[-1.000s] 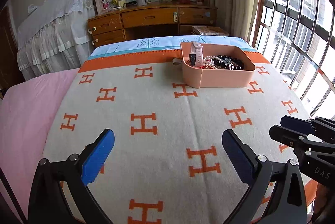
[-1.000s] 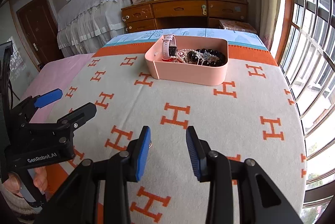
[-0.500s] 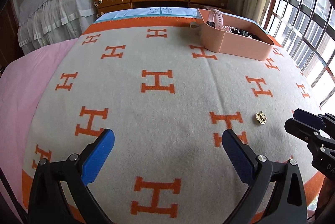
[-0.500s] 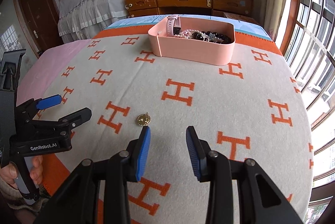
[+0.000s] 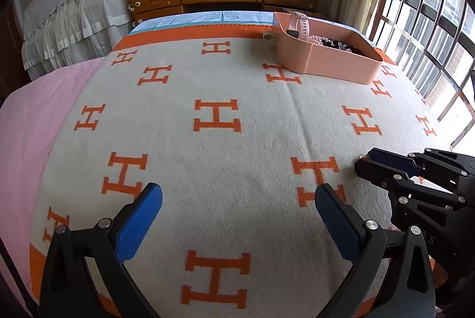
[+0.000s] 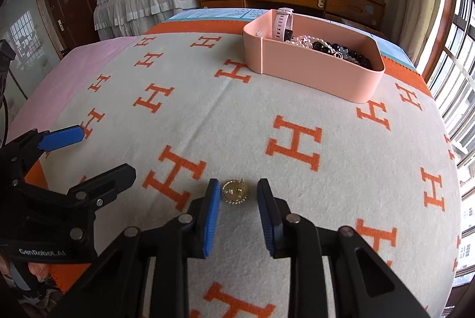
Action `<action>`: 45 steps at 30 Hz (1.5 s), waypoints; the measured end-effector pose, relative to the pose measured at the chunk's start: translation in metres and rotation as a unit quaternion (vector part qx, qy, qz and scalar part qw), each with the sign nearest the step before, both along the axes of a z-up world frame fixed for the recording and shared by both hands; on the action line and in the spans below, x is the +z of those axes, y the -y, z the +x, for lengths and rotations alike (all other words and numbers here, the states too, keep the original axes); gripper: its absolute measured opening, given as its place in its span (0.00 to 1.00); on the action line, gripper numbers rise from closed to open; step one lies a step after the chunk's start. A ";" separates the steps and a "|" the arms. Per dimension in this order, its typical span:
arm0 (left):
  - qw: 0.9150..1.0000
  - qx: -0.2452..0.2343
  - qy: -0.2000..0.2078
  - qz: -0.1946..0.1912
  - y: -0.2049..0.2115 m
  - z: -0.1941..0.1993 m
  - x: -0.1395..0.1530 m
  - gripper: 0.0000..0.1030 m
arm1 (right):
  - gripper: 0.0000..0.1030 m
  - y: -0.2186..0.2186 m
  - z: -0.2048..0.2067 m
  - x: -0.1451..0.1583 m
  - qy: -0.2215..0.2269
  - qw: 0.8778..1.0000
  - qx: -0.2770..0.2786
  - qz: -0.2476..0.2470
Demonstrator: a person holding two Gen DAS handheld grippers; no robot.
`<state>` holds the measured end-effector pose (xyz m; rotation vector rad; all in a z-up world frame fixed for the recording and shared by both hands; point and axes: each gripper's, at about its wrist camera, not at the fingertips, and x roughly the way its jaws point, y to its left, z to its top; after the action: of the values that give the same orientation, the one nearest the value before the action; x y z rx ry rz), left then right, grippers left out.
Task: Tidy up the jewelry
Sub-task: 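Close the right tool on the gold coin pendant and lift it, then carry the gold pendant into the pink box and open the right tool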
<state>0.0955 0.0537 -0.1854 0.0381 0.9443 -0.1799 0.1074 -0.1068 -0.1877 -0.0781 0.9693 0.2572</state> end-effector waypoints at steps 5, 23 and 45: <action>1.000 0.000 -0.003 -0.004 -0.001 0.001 -0.002 0.99 | 0.18 -0.008 -0.006 0.000 0.010 1.000 0.017 -0.022; 0.999 -0.036 0.005 -0.003 0.019 0.018 0.029 0.99 | 0.17 0.010 -0.014 0.047 0.029 1.000 -0.001 0.002; 0.998 0.041 0.031 -0.036 0.024 0.162 0.119 0.99 | 0.17 0.067 0.132 0.162 0.091 0.990 -0.095 0.047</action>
<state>0.2577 0.0293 -0.0667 -0.0603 0.8747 -0.1358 0.2396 -0.1733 -0.0261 0.0757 0.7765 0.1184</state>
